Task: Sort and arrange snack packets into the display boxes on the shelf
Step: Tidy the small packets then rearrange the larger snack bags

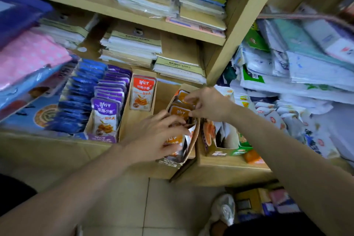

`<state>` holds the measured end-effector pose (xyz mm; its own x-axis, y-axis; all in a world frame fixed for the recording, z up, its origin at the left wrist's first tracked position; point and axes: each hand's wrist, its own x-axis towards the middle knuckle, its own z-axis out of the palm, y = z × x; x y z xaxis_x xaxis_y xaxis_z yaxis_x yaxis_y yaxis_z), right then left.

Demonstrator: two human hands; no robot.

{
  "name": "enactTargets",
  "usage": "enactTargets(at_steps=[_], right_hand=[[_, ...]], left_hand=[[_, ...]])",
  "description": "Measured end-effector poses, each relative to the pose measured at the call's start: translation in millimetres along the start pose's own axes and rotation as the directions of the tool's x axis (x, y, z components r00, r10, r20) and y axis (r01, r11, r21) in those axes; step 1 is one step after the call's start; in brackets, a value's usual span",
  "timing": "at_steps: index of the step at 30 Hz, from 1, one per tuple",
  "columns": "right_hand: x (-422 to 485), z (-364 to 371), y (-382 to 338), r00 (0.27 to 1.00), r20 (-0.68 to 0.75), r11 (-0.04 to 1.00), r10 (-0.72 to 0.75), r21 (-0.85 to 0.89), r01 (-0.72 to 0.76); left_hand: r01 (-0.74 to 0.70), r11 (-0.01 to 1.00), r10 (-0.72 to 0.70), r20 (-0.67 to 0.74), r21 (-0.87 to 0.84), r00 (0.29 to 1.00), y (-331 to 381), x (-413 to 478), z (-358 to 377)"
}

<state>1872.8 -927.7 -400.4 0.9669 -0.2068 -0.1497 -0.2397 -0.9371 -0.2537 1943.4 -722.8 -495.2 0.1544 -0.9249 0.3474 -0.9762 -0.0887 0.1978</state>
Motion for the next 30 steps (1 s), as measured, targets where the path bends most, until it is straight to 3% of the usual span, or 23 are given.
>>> enactTargets(at_steps=[6, 9, 12, 17, 21, 26, 30], right_hand=[[24.0, 5.1, 8.5, 0.999, 0.041, 0.999, 0.008, -0.052, -0.006], [20.5, 21.0, 5.5, 0.998, 0.056, 0.976, -0.029, -0.213, 0.041], [18.0, 37.5, -2.3, 0.998, 0.046, 0.943, 0.041, -0.332, -0.024], [19.5, 35.2, -6.2, 0.994, -0.079, 0.967, 0.074, -0.239, -0.091], [17.7, 36.1, -4.4, 0.992, -0.113, 0.973, 0.048, -0.219, -0.072], [9.4, 28.7, -0.2, 0.994, -0.104, 0.998, 0.023, -0.064, -0.03], [-1.9, 13.5, 12.8, 0.943, -0.334, 0.999, 0.007, 0.044, 0.008]], left_hand=[[0.013, 0.999, -0.014, -0.027, -0.04, 1.0, -1.4, -5.4, 5.9], [0.02, 0.998, -0.021, -0.011, -0.054, 1.0, -0.4, -7.9, 7.6], [0.025, 0.997, -0.024, 0.003, -0.07, 1.0, 0.5, -9.8, 8.0], [0.029, 0.993, -0.028, 0.014, -0.114, 1.0, -0.7, -12.6, 6.0], [0.018, 0.997, -0.017, 0.009, -0.081, 1.0, 0.6, -14.1, 5.7], [-0.007, 0.998, 0.006, -0.014, -0.062, 1.0, 2.3, -12.8, 7.5], [0.0, 0.996, -0.003, -0.029, -0.094, 1.0, 0.9, -9.7, 8.3]])
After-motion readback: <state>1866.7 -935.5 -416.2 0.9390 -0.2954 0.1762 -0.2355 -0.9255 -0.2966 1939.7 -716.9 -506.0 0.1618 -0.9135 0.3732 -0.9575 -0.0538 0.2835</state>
